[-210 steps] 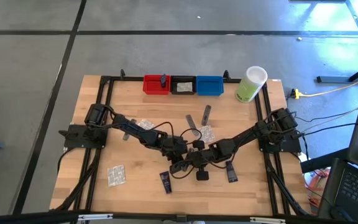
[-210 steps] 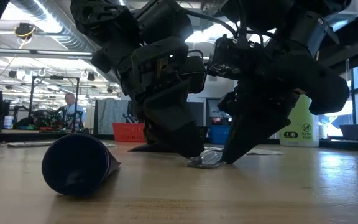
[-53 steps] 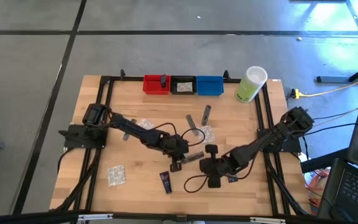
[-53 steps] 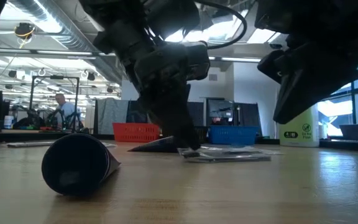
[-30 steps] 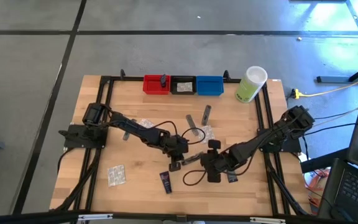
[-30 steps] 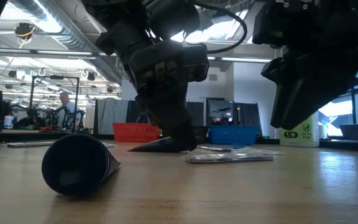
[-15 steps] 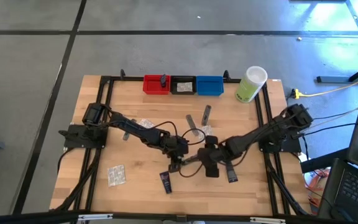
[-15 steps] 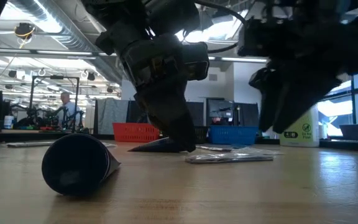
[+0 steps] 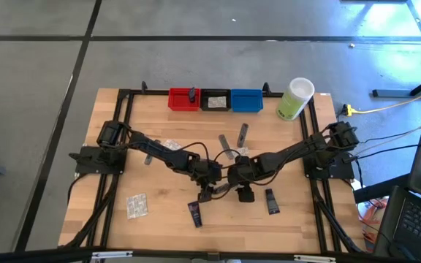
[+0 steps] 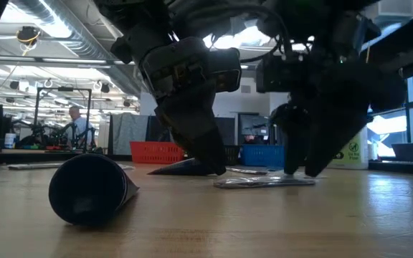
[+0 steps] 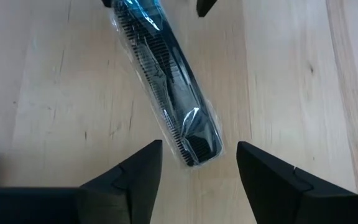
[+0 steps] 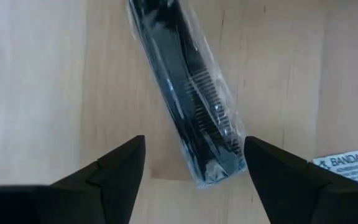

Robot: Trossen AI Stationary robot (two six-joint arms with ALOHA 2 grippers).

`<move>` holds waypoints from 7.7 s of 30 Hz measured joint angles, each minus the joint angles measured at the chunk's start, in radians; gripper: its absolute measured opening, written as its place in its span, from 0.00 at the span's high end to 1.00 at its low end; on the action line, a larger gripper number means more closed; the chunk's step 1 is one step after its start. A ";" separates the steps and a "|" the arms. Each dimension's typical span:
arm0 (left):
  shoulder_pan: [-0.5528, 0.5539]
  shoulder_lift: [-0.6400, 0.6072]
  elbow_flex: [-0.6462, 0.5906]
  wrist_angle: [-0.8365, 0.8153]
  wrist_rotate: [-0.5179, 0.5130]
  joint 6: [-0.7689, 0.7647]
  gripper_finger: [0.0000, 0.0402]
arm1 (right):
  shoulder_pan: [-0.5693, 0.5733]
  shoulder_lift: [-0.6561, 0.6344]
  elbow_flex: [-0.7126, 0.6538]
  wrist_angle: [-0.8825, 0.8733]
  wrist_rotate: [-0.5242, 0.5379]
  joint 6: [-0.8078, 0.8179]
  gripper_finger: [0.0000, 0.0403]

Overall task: Pick & Place Travel size toiletries
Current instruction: Put the black comb into the blue bin

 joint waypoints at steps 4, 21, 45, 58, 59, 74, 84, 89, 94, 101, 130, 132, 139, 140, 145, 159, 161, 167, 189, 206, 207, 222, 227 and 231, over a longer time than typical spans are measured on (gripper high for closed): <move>0.000 0.000 0.000 0.000 0.000 -0.001 0.49 | 0.000 0.033 0.002 0.007 0.016 -0.011 0.26; 0.000 0.000 0.000 0.000 0.000 -0.012 0.49 | 0.002 0.064 0.005 0.014 0.062 -0.008 0.63; 0.006 0.000 0.000 -0.017 0.012 -0.013 0.49 | 0.001 0.011 -0.004 -0.032 -0.019 -0.007 1.00; 0.010 -0.099 0.000 -0.243 -0.168 -0.006 0.49 | 0.001 -0.013 -0.005 -0.108 0.032 0.015 1.00; 0.005 -0.104 0.000 -0.246 -0.186 -0.009 0.49 | 0.001 -0.016 -0.005 -0.109 0.035 0.015 1.00; -0.006 -0.105 -0.040 -0.160 -0.216 -0.034 0.49 | 0.020 -0.105 -0.002 -0.109 0.072 0.070 0.98; -0.005 -0.105 -0.040 -0.117 -0.179 -0.031 0.49 | -0.032 -0.105 -0.001 -0.046 0.023 0.121 0.68; -0.005 -0.105 -0.040 -0.120 -0.161 -0.031 0.49 | -0.052 -0.105 -0.005 -0.061 -0.015 0.125 0.51; -0.006 -0.105 -0.040 -0.119 -0.127 -0.030 0.49 | -0.052 -0.126 -0.109 -0.011 0.008 0.177 0.46; -0.006 -0.105 -0.040 -0.095 -0.125 -0.004 0.49 | -0.052 -0.263 -0.335 0.321 -0.046 0.301 0.56; -0.005 -0.105 -0.040 -0.036 -0.061 -0.004 0.49 | -0.048 -0.224 -0.521 0.655 -0.004 0.373 0.58; -0.005 -0.105 -0.040 -0.036 -0.061 0.000 0.49 | -0.042 -0.199 -0.521 0.696 -0.003 0.371 0.60; -0.005 -0.105 -0.040 -0.037 -0.061 0.003 0.49 | -0.021 -0.173 -0.517 0.709 -0.009 0.386 0.63; -0.005 -0.105 -0.040 -0.037 -0.061 0.003 0.49 | -0.019 -0.173 -0.517 0.707 -0.011 0.386 0.62; -0.005 -0.105 -0.040 -0.037 -0.061 0.003 0.49 | -0.018 -0.174 -0.516 0.693 -0.031 0.385 0.60; -0.005 -0.105 -0.040 -0.037 -0.052 0.003 0.49 | -0.017 -0.175 -0.516 0.672 -0.041 0.382 0.64; -0.005 -0.105 -0.040 -0.037 -0.052 0.003 0.49 | -0.017 -0.175 -0.516 0.669 -0.040 0.379 0.64; -0.005 -0.105 -0.040 -0.037 -0.053 -0.001 0.49 | -0.017 -0.176 -0.516 0.663 -0.046 0.383 0.63; -0.003 -0.104 -0.040 -0.031 -0.046 -0.004 0.49 | -0.003 -0.232 -0.521 0.580 -0.010 0.412 0.63; -0.003 -0.104 -0.040 -0.009 -0.054 0.021 0.49 | 0.012 -0.228 -0.524 0.635 0.030 0.412 0.61; -0.003 -0.104 -0.040 -0.010 -0.054 0.022 0.49 | 0.013 -0.228 -0.524 0.635 0.032 0.412 0.62; -0.003 -0.104 -0.040 -0.010 -0.058 0.022 0.49 | 0.011 -0.226 -0.523 0.617 0.067 0.409 0.95; -0.003 -0.104 -0.040 -0.010 -0.059 0.022 0.49 | 0.012 -0.227 -0.522 0.610 0.055 0.404 0.99; -0.003 -0.104 -0.040 -0.010 -0.059 0.022 0.49 | 0.012 -0.228 -0.521 0.608 0.049 0.389 0.99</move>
